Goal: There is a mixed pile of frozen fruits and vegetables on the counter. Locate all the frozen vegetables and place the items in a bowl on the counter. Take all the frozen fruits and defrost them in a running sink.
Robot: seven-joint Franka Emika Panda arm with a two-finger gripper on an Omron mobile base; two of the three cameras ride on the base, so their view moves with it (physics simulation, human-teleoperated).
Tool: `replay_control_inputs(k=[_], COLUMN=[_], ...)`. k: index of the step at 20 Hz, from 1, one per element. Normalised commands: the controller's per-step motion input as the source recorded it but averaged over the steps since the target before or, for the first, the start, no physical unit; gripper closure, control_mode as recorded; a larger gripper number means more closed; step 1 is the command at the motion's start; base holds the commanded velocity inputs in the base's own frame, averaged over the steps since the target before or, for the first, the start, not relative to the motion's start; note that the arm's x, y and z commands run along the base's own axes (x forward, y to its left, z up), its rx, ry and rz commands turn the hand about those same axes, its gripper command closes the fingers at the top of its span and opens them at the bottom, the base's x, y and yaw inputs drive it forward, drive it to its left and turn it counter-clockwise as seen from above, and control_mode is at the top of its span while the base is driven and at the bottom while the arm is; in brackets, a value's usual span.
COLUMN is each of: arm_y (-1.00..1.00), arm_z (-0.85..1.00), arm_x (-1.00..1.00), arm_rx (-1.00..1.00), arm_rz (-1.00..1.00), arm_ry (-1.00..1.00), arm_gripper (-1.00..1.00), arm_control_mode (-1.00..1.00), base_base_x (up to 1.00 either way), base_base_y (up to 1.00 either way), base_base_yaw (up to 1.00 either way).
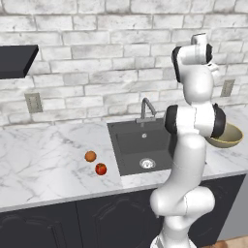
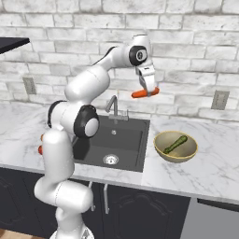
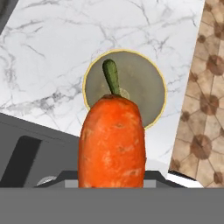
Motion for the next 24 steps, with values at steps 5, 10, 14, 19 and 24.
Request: replay_control_inputs(k=[5, 10, 14, 19, 24], arm_y=[-0.32, -0.2, -0.2, -0.22, -0.21], arm_z=[-0.28, -0.23, -0.15, -0.16, -0.15], arm_x=[0.0, 0.0, 0.0, 0.0, 0.0], arm_rx=[0.0, 0.02, 0.05, 0.05, 0.05], arm_rz=[-0.02, -0.01, -0.02, -0.03, -0.03], arm_ry=[-0.02, -0.01, 0.0, 0.0, 0.0], arm_gripper=[1.0, 1.0, 1.0, 1.0, 1.0], arm_control_mode=[-1.0, -1.0, -1.0, -1.0, -1.0], base_base_x=[0.0, 0.0, 0.0, 0.0, 0.0], base_base_y=[0.0, 0.0, 0.0, 0.0, 0.0], base_base_yaw=[0.0, 0.0, 0.0, 0.0, 0.0])
